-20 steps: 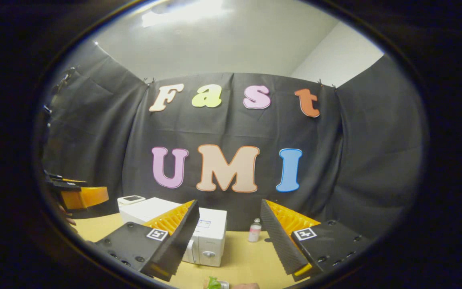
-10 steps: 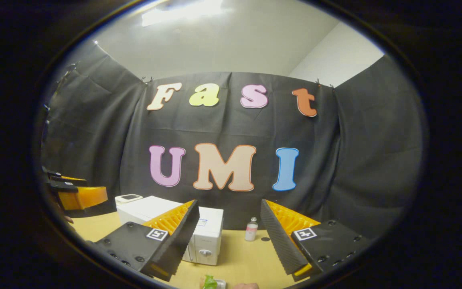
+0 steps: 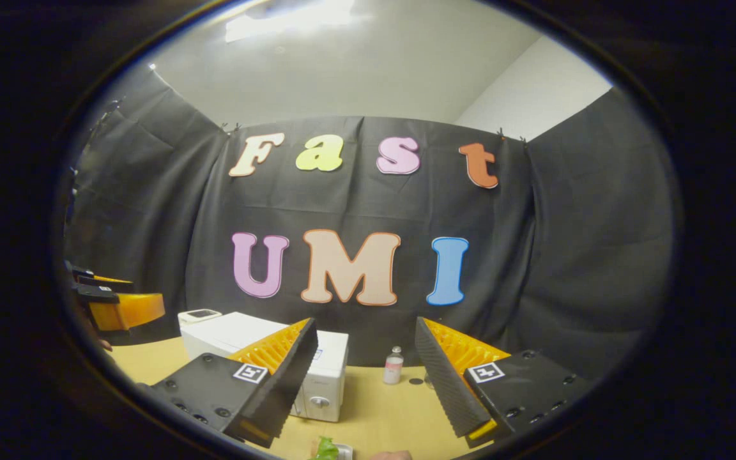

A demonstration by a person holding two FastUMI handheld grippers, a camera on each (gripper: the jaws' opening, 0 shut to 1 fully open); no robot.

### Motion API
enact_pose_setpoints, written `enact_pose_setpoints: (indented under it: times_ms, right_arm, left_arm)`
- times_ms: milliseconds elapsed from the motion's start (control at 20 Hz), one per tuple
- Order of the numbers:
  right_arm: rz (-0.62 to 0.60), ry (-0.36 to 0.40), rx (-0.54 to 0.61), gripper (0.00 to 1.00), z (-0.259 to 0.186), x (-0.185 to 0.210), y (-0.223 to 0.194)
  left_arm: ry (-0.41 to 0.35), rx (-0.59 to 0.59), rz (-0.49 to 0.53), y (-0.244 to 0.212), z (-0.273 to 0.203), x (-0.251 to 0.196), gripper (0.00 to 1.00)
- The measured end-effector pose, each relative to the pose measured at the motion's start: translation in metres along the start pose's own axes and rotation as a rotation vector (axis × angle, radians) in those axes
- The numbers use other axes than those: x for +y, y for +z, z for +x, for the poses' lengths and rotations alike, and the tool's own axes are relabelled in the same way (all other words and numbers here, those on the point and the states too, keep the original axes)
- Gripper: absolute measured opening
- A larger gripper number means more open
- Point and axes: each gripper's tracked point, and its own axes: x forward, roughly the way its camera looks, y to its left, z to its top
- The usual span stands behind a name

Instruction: Open the microwave oven with the left hand, put the food in, and close the microwave oven.

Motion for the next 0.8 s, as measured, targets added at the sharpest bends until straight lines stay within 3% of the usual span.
enact_pose_setpoints:
  times_ms: [300, 400, 500, 650, 800]
  right_arm:
    - [-0.012, -0.006, 0.0, 0.96, -0.012, -0.01, 0.001]
    - [-0.036, -0.014, -0.009, 0.97, -0.017, -0.018, 0.006]
    - [-0.047, -0.033, -0.021, 0.96, -0.021, -0.027, 0.009]
    - [-0.044, -0.068, -0.022, 0.97, -0.028, -0.042, 0.011]
    - [-0.063, -0.093, -0.008, 0.96, -0.036, -0.055, 0.007]
  left_arm:
    - [0.011, 0.029, 0.038, -0.024, 0.019, 0.006, 0.96]
    - [0.014, 0.089, 0.06, -0.049, 0.031, 0.006, 0.92]
    - [-0.006, 0.12, 0.061, -0.067, 0.045, 0.0, 0.96]
    - [-0.015, 0.169, 0.091, -0.104, 0.069, -0.005, 0.92]
    - [-0.046, 0.219, 0.11, -0.143, 0.091, -0.023, 0.96]
